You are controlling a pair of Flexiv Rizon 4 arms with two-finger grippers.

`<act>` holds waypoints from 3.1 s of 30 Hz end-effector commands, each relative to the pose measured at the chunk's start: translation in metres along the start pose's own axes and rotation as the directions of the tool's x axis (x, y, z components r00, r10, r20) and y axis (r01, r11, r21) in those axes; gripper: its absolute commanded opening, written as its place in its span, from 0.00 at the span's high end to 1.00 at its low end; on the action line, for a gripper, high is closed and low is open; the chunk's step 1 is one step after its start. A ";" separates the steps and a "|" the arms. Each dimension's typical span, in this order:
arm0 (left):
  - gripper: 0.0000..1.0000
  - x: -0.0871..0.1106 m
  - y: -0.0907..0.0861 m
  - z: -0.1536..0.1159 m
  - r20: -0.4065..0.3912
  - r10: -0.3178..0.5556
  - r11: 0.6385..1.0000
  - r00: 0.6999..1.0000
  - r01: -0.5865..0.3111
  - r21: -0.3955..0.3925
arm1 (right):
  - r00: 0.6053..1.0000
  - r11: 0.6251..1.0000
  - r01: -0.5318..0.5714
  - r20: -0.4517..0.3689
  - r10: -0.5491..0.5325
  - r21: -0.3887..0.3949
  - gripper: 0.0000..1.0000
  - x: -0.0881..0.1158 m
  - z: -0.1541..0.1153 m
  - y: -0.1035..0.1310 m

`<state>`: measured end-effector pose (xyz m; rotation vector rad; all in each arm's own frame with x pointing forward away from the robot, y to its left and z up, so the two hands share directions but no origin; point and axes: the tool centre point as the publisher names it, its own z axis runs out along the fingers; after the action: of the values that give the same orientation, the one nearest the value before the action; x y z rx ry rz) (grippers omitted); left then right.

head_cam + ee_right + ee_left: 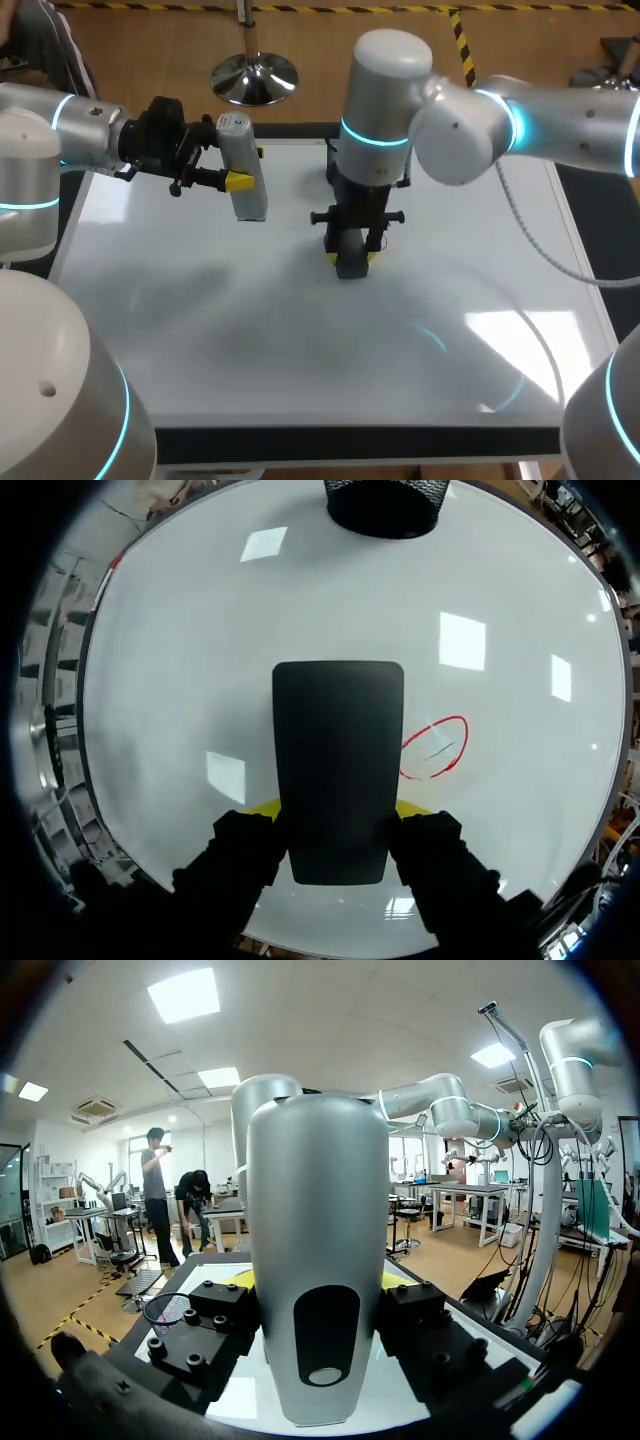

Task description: Pick up the inspection probe, press it on each red-marked spot on the whiteboard one by one, put down the probe, pick up the eraser, and wipe off all the red marks.

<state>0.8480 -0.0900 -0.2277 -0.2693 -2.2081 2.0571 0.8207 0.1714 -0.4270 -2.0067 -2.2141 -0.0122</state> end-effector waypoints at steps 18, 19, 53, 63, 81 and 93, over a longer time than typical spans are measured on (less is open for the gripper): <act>1.00 0.000 -0.001 0.000 0.000 0.002 1.000 1.000 -0.002 0.002 | 0.988 0.989 -0.139 0.070 0.135 0.059 1.00 -0.082 0.023 0.014; 1.00 0.000 -0.001 0.000 0.000 0.002 1.000 1.000 -0.002 0.002 | 0.986 0.987 -0.149 0.080 0.143 0.062 1.00 -0.085 0.022 0.014; 1.00 0.000 -0.001 0.000 0.000 0.002 1.000 1.000 -0.002 0.002 | 0.999 1.000 -0.026 0.034 0.026 0.001 1.00 -0.001 -0.015 0.034; 1.00 0.000 -0.001 0.000 0.000 0.002 1.000 1.000 -0.002 0.002 | 1.000 1.000 -0.013 0.027 0.013 0.014 1.00 0.004 -0.007 0.034; 1.00 0.000 -0.001 0.000 0.000 0.002 1.000 1.000 -0.002 0.002 | 0.998 0.998 -0.056 0.028 0.056 0.022 1.00 -0.029 0.000 0.031; 1.00 0.000 -0.001 0.000 0.000 0.002 1.000 1.000 -0.002 0.002 | 0.996 0.996 -0.084 0.037 0.082 0.039 1.00 -0.063 -0.005 0.029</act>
<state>0.8480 -0.0900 -0.2277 -0.2693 -2.2081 2.0571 0.8577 0.1235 -0.4267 -2.0948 -2.1369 0.0934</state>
